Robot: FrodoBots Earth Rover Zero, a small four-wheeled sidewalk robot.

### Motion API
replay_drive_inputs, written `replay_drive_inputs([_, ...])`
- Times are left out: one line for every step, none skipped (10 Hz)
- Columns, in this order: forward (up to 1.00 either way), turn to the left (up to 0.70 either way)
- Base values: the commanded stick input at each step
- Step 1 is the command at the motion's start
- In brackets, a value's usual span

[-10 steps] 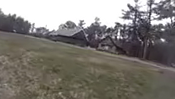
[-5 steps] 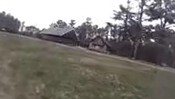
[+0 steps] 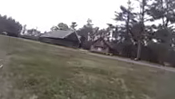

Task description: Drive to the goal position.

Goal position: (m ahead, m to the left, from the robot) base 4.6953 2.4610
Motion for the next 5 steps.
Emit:
replay_drive_inputs([0.70, 0.00])
replay_drive_inputs([0.70, 0.00])
replay_drive_inputs([0.70, 0.00])
replay_drive_inputs([0.70, 0.00])
replay_drive_inputs([0.70, 0.00])
